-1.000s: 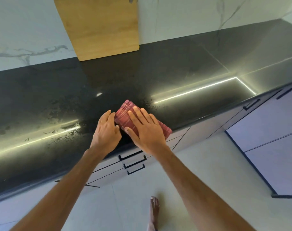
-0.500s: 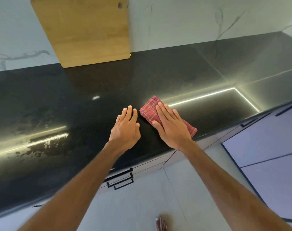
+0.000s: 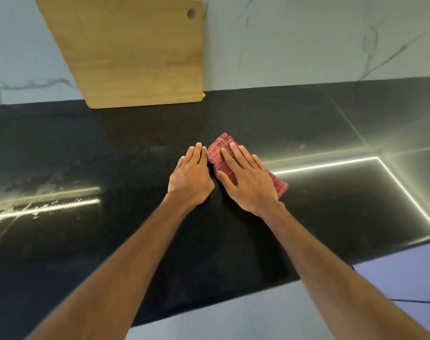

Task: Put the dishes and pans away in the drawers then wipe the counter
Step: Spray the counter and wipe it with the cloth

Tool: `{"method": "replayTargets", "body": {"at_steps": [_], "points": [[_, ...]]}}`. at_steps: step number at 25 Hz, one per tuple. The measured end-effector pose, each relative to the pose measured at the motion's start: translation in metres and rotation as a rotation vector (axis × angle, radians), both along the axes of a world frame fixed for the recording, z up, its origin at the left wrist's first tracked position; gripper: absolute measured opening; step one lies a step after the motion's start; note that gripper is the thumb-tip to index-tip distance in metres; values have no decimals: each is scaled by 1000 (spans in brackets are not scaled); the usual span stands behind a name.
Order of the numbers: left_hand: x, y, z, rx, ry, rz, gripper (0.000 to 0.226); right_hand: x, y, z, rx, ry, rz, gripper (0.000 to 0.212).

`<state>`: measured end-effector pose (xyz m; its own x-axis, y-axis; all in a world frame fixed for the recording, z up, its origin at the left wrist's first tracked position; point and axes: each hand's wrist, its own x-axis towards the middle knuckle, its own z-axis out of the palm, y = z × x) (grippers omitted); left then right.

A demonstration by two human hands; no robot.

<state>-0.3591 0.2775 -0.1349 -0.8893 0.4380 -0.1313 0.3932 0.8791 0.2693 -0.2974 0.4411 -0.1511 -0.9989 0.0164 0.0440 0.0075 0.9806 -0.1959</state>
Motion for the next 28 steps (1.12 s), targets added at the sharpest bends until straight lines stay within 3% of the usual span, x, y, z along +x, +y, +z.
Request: {"method": "replayTargets", "body": {"at_steps": [17,28], "points": [[-133,55,-6,-27,30,22,67,-208,50,-4,-1,12,-124,71],[-139,78,-8,12,45,-12,81,-229,64,-7,-1,64,-121,69]]}}
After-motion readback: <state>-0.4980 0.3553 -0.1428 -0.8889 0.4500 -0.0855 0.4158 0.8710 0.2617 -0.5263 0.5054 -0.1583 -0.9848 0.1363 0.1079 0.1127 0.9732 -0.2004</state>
